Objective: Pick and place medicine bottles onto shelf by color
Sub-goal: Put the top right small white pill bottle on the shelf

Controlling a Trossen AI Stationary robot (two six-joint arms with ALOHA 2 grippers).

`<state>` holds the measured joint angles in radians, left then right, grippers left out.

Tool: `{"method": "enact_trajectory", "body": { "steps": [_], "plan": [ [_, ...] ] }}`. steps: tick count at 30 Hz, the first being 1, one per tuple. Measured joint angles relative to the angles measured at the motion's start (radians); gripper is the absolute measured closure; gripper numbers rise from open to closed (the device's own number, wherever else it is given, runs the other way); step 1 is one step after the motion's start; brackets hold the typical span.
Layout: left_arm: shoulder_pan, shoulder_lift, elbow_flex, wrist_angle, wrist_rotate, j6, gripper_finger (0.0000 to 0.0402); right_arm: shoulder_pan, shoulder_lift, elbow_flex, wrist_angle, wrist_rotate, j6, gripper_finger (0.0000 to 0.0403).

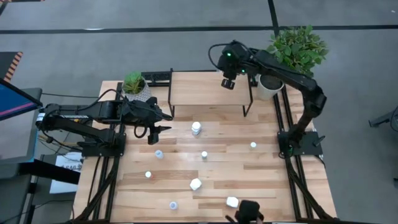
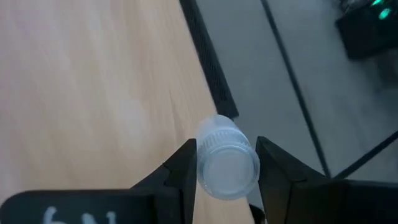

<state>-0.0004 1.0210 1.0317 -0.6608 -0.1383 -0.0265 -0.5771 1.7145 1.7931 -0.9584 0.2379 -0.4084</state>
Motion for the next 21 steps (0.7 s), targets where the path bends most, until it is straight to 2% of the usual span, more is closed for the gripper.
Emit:
{"method": "enact_trajectory", "body": {
  "steps": [5,16,21],
  "plan": [
    [0.000,0.000,0.000,0.000,0.000,0.000,0.0216,-0.039,0.042,-0.001,-0.050,-0.013,0.006,0.0264],
    [0.000,0.000,0.000,0.001,0.000,0.000,0.0216,-0.111,0.049,0.001,-0.217,-0.217,-0.001,0.0264],
    [0.000,0.000,0.000,0.000,0.000,0.000,0.0216,-0.114,0.069,0.002,-0.205,-0.217,-0.021,0.0267]
  ]
}}
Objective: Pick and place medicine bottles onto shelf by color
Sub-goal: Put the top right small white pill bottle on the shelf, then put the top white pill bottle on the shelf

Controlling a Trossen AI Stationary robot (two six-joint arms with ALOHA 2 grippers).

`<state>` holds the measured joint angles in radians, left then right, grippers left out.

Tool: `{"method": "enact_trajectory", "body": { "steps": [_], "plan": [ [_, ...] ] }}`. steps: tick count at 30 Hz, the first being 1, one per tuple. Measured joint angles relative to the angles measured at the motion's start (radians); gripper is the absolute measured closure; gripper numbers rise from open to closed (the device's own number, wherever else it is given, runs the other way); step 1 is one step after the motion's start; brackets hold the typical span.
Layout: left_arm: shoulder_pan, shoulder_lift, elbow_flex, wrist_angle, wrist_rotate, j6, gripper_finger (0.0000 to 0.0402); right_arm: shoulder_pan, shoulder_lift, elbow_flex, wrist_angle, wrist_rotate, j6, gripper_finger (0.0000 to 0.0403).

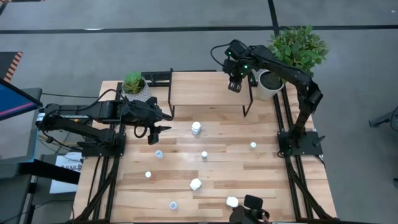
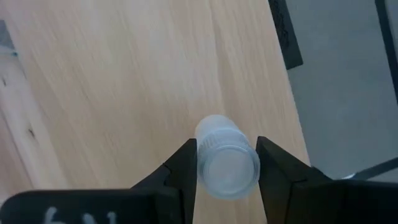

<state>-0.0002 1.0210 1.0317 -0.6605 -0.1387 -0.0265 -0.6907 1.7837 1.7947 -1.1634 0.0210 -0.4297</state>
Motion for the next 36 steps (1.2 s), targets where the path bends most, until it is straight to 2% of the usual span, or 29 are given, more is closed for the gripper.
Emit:
{"method": "enact_trajectory", "body": {
  "steps": [9,28,36],
  "plan": [
    [0.000,0.000,0.000,0.000,0.000,0.000,0.0216,-0.010,0.009,-0.001,-0.011,0.001,-0.016,0.0248],
    [0.000,0.000,0.000,0.000,0.000,0.000,0.0216,-0.014,0.009,-0.001,0.005,0.001,-0.015,0.0176],
    [0.000,0.000,0.000,0.000,0.000,0.000,0.0216,-0.006,0.009,0.071,0.018,0.004,-0.021,0.0174]
  ]
}}
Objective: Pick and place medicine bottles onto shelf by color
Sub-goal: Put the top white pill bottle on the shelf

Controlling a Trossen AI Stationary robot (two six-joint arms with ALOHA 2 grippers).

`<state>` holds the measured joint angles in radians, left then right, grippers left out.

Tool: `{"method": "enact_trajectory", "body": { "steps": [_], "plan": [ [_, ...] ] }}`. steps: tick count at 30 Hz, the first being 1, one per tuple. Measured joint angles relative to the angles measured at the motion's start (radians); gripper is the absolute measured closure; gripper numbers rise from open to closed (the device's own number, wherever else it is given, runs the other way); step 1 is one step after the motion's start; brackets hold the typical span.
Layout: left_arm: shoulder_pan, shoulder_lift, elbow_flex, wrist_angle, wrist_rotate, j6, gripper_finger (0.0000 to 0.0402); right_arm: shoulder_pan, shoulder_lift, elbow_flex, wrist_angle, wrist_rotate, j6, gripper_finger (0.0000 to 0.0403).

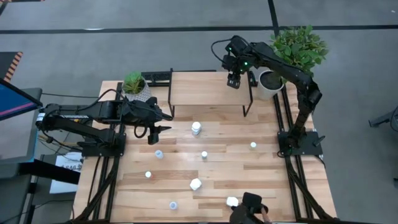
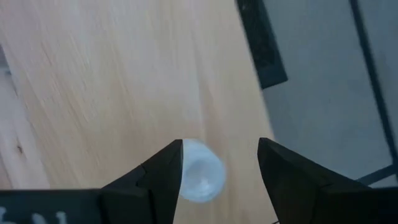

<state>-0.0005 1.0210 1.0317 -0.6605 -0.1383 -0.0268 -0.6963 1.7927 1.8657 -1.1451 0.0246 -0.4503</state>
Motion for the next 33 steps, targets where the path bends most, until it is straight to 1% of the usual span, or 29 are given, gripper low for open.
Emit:
{"method": "enact_trajectory", "body": {
  "steps": [5,10,14,18,22,27,30,33],
  "plan": [
    [0.000,0.000,0.000,0.000,0.000,0.000,0.0216,0.032,0.000,0.122,-0.020,0.000,0.009,0.0175],
    [0.000,0.000,0.000,0.000,0.000,-0.001,0.0216,0.083,0.000,0.248,-0.123,-0.009,0.062,0.0179],
    [0.000,0.000,0.000,0.000,0.000,-0.019,0.0216,0.133,-0.002,0.308,-0.228,-0.037,0.119,0.0183],
    [0.000,0.000,0.000,0.000,0.000,-0.020,0.0216,0.188,-0.021,0.313,-0.312,-0.055,0.164,0.0188],
    [0.000,0.000,0.000,0.000,0.000,-0.020,0.0216,0.250,-0.041,0.313,-0.419,-0.093,0.166,0.0194],
    [0.000,0.000,0.000,0.000,0.000,-0.021,0.0216,0.328,-0.109,0.280,-0.427,-0.157,0.189,0.0202],
    [0.000,0.000,0.000,-0.001,0.000,-0.022,0.0216,0.377,-0.187,0.216,-0.429,-0.159,0.203,0.0206],
    [0.000,0.000,0.000,-0.002,0.000,-0.022,0.0216,0.433,-0.273,0.127,-0.424,-0.159,0.253,0.0211]
  ]
}}
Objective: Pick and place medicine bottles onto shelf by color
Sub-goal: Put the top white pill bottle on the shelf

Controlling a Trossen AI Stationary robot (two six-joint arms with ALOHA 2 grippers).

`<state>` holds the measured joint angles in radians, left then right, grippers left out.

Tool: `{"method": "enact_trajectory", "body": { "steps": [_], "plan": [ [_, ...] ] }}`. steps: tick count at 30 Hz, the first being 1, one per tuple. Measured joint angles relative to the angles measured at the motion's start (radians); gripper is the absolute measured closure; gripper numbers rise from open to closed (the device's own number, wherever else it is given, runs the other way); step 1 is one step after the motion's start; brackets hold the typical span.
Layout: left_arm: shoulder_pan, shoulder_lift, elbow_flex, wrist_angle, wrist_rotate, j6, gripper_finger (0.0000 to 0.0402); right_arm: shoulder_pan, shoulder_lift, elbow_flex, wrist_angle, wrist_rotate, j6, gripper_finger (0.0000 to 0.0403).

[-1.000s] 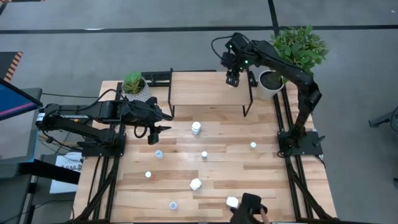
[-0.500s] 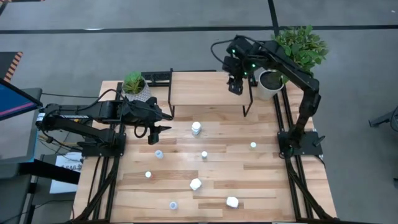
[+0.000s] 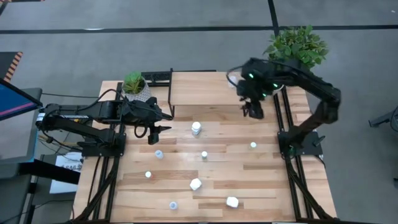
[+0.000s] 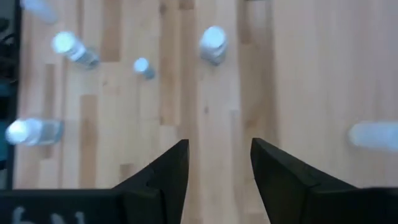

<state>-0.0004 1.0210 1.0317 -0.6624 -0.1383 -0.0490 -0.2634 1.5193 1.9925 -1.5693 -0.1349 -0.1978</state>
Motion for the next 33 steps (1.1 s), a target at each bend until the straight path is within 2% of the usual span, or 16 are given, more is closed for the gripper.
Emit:
{"method": "enact_trajectory", "body": {
  "steps": [7,13,17,23,29,33],
  "plan": [
    [0.000,0.000,0.000,-0.015,0.001,-0.006,0.0216,0.155,-0.235,-0.290,0.117,0.001,0.159,0.0221],
    [0.000,0.000,0.000,-0.071,0.005,-0.092,0.0216,0.297,-0.402,-0.528,0.266,0.002,0.292,0.0229],
    [0.000,0.000,0.000,-0.149,0.074,-0.178,0.0216,0.380,-0.480,-0.656,0.344,0.029,0.379,0.0233],
    [-0.032,0.000,0.000,-0.305,0.160,-0.326,0.0216,0.477,-0.537,-0.782,0.406,0.111,0.498,0.0237],
    [-0.124,0.000,-0.005,-0.489,0.175,-0.457,0.0216,0.542,-0.542,-0.860,0.459,0.166,0.557,0.0237],
    [-0.197,0.000,-0.048,-0.506,0.176,-0.517,0.0216,0.568,-0.517,-0.874,0.498,0.196,0.558,0.0240]
  ]
}}
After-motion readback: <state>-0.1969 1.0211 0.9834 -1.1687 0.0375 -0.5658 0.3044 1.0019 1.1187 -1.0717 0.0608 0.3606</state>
